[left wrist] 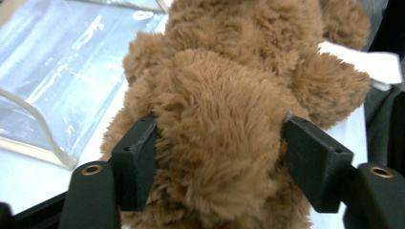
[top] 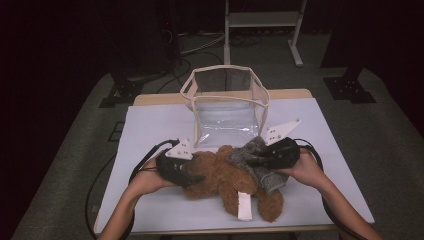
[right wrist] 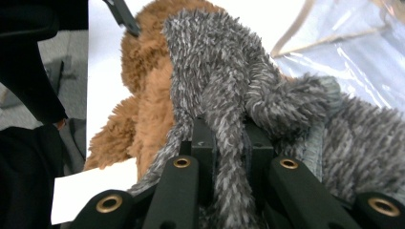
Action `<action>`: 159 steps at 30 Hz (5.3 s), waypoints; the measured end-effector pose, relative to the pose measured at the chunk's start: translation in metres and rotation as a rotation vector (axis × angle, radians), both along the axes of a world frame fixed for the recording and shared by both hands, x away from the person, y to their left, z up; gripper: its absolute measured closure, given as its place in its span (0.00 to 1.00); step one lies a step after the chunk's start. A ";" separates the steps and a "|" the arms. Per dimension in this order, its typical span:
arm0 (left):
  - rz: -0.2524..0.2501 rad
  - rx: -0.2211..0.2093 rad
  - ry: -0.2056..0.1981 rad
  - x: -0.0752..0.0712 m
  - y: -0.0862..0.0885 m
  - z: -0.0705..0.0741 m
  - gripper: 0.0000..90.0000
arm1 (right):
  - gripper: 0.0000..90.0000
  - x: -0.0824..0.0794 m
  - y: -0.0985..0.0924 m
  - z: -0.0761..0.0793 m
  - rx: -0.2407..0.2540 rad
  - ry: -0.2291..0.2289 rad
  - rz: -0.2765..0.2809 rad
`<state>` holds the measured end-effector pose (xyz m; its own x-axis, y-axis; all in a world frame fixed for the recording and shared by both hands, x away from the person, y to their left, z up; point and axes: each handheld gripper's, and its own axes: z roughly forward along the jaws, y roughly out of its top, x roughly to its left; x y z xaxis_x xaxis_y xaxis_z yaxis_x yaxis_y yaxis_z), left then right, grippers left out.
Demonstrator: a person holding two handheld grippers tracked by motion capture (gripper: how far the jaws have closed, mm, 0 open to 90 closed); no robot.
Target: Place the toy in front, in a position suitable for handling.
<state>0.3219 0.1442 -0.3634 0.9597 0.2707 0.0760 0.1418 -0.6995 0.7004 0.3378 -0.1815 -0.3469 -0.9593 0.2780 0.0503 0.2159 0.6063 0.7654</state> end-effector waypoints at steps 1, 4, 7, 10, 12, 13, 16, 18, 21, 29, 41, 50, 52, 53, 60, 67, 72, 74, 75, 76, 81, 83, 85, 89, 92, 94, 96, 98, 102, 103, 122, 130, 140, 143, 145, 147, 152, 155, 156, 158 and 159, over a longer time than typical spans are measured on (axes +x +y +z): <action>0.000 -0.003 0.007 0.001 -0.001 -0.002 0.36 | 0.87 -0.003 0.006 0.004 -0.011 -0.012 0.006; -0.001 -0.027 0.014 0.002 -0.002 -0.005 0.36 | 0.87 -0.008 0.021 0.010 -0.040 -0.056 0.039; -0.007 -0.025 0.011 0.003 -0.005 -0.005 0.36 | 0.87 -0.010 0.042 0.011 -0.057 -0.073 0.076; -0.009 -0.016 0.006 0.003 -0.006 -0.005 0.36 | 0.87 -0.014 0.066 0.005 -0.076 -0.076 0.128; -0.003 -0.023 0.011 0.002 -0.005 -0.006 0.36 | 0.87 -0.017 0.073 0.003 -0.087 -0.079 0.153; -0.006 -0.023 0.011 0.001 -0.003 -0.007 0.36 | 0.87 -0.019 0.073 0.002 -0.091 -0.084 0.156; 0.000 -0.039 0.013 0.000 -0.001 -0.009 0.36 | 0.87 -0.021 0.060 0.003 -0.054 -0.064 0.145; 0.003 -0.042 0.015 0.000 0.000 -0.009 0.36 | 0.87 -0.021 0.045 0.003 -0.032 -0.061 0.122; 0.004 -0.037 0.016 -0.001 0.001 -0.009 0.36 | 0.87 -0.023 0.017 0.003 -0.006 -0.054 0.064; -0.001 -0.030 0.020 -0.004 0.003 -0.008 0.36 | 0.87 -0.031 -0.028 -0.016 0.101 0.001 -0.021; 0.042 -0.006 -0.005 -0.008 0.022 -0.004 0.31 | 0.87 -0.042 -0.052 -0.038 0.134 0.049 -0.069; 0.028 -0.068 0.068 -0.004 0.025 -0.019 0.37 | 0.87 -0.040 -0.051 -0.020 0.113 0.011 -0.064; 0.003 -0.076 0.063 -0.006 0.018 -0.020 0.39 | 0.87 -0.039 -0.046 -0.009 0.115 -0.008 -0.049; -0.003 -0.081 0.059 -0.006 0.014 -0.019 0.39 | 0.87 -0.036 -0.042 -0.002 0.115 -0.018 -0.040; -0.024 -0.058 0.037 -0.006 0.000 -0.016 0.39 | 0.87 -0.010 0.004 0.020 -0.013 -0.080 0.037; -0.008 -0.047 0.021 -0.006 0.008 -0.009 0.32 | 0.87 0.006 0.015 0.008 -0.040 -0.010 0.048; -0.023 -0.078 0.009 -0.004 0.000 0.005 0.32 | 0.88 -0.015 0.015 0.000 -0.037 0.009 0.092; -0.033 -0.029 0.014 -0.001 -0.010 0.002 0.35 | 0.88 -0.023 0.018 0.001 -0.056 -0.017 0.104; -0.029 -0.022 0.018 0.000 -0.013 0.000 0.36 | 0.88 -0.028 0.022 0.005 -0.077 -0.045 0.095; -0.021 -0.030 0.021 0.000 -0.014 -0.002 0.38 | 0.88 -0.030 0.025 0.008 -0.083 -0.059 0.111; 0.009 -0.029 0.030 0.007 -0.014 -0.004 0.41 | 0.88 -0.036 0.056 0.001 -0.137 -0.086 0.167; 0.010 -0.034 0.038 0.008 -0.013 -0.005 0.41 | 0.88 -0.037 0.068 -0.007 -0.165 -0.082 0.194; -0.004 -0.033 0.045 0.007 -0.011 -0.006 0.41 | 0.88 -0.039 0.072 -0.011 -0.176 -0.085 0.213; -0.013 -0.059 0.052 0.000 -0.010 -0.009 0.42 | 0.88 -0.038 0.057 -0.002 -0.156 -0.098 0.190; -0.035 -0.044 0.035 -0.006 -0.011 -0.011 0.42 | 0.88 -0.027 0.037 0.015 -0.124 -0.125 0.114; -0.046 -0.034 0.024 -0.012 -0.011 -0.011 0.42 | 0.88 -0.019 0.027 0.024 -0.116 -0.134 0.073; -0.051 -0.025 0.017 -0.018 -0.011 -0.012 0.41 | 0.87 -0.007 0.018 0.029 -0.093 -0.107 0.043; -0.053 -0.021 0.011 -0.020 -0.010 -0.012 0.41 | 0.87 0.001 0.015 0.028 -0.090 -0.088 0.040; -0.054 -0.013 0.013 -0.020 -0.008 -0.007 0.37 | 0.88 -0.002 0.020 0.015 -0.098 -0.023 0.075; -0.052 -0.016 0.011 -0.019 -0.009 -0.004 0.35 | 0.88 -0.006 0.023 0.012 -0.104 -0.015 0.083; -0.100 0.024 0.030 -0.023 -0.026 -0.008 0.45 | 0.88 -0.018 0.056 0.013 -0.130 -0.047 0.151; -0.093 0.010 0.025 -0.026 -0.022 -0.011 0.45 | 0.88 -0.015 0.026 0.010 -0.092 -0.013 0.115; -0.096 0.048 0.033 -0.026 -0.023 -0.001 0.40 | 0.88 -0.015 -0.021 0.002 -0.025 0.058 0.053; -0.103 0.063 0.028 -0.022 -0.027 0.009 0.37 | 0.88 -0.020 -0.013 -0.003 -0.025 0.067 0.074; -0.126 0.042 0.044 -0.020 -0.033 0.010 0.40 | 0.88 -0.025 -0.007 -0.005 -0.024 0.068 0.094; -0.138 0.075 0.042 -0.020 -0.039 0.005 0.45 | 0.88 -0.029 -0.002 -0.007 -0.026 0.076 0.114; -0.148 0.034 0.063 -0.025 -0.041 -0.009 0.51 | 0.88 -0.031 0.001 0.000 -0.050 0.037 0.110; -0.165 0.045 0.055 -0.027 -0.043 -0.009 0.53 | 0.88 -0.026 0.015 0.008 -0.056 0.017 0.116; -0.166 0.047 0.053 -0.028 -0.044 -0.009 0.53 | 0.88 -0.024 0.023 0.008 -0.067 0.008 0.128; -0.177 0.057 0.051 -0.028 -0.043 -0.009 0.53 | 0.88 -0.022 0.040 0.007 -0.086 0.005 0.149; -0.175 0.054 0.051 -0.029 -0.043 -0.010 0.53 | 0.88 -0.020 0.049 0.006 -0.091 0.007 0.158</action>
